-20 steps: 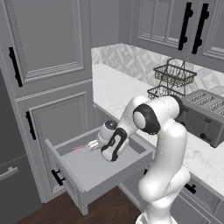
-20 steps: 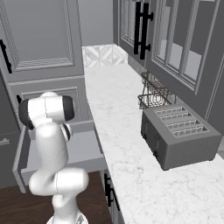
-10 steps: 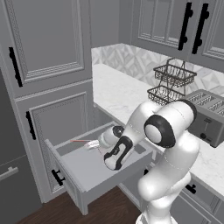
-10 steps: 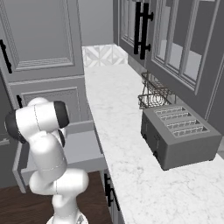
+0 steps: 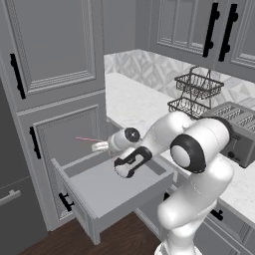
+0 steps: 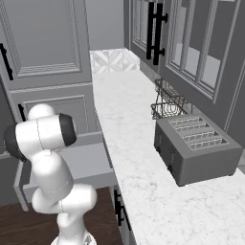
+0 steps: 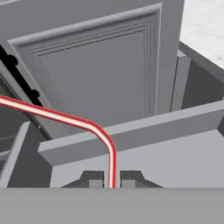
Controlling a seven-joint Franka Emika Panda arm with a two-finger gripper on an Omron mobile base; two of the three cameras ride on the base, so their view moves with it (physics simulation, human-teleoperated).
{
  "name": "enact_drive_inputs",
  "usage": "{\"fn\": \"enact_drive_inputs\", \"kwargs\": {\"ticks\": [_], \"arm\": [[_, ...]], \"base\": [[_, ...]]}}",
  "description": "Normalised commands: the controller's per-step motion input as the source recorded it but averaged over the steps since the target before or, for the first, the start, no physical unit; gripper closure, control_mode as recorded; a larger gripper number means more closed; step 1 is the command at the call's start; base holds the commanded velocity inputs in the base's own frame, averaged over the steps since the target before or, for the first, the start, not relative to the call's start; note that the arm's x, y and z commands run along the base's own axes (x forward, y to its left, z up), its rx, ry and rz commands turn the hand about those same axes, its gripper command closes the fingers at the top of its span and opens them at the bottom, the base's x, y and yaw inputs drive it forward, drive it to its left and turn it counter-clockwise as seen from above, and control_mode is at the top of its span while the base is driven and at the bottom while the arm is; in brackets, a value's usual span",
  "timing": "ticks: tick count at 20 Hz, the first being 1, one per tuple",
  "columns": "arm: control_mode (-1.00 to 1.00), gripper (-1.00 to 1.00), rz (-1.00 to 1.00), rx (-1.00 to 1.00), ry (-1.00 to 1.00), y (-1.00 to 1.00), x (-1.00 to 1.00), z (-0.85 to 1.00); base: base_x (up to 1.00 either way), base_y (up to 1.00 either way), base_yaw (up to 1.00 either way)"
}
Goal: Take a straw from the drawer in front and place it inside the glass cup on the dining counter.
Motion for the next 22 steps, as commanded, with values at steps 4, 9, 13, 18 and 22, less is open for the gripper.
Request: {"fn": "enact_drive_inputs", "kwargs": {"ticks": [4, 9, 13, 18, 22], "arm": [[-1.0, 1.0, 0.0, -0.16, 0.0, -0.1, 0.59, 1.0], [-1.0, 1.0, 0.0, -0.28, 0.0, -0.36, 0.2, 1.0], [-1.0, 1.0, 0.01, -0.2, 0.0, -0.5, -0.29, 1.0], [-1.0, 1.0, 0.0, -0.07, 0.02, -0.33, -0.76, 0.97], [-1.0, 1.0, 0.0, 0.0, 0.09, -0.32, -0.75, 0.67]], "base": [[0.0, 0.0, 0.0], [0.0, 0.0, 0.0], [0.0, 0.0, 0.0], [0.0, 0.0, 0.0], [0.0, 0.0, 0.0]]}}
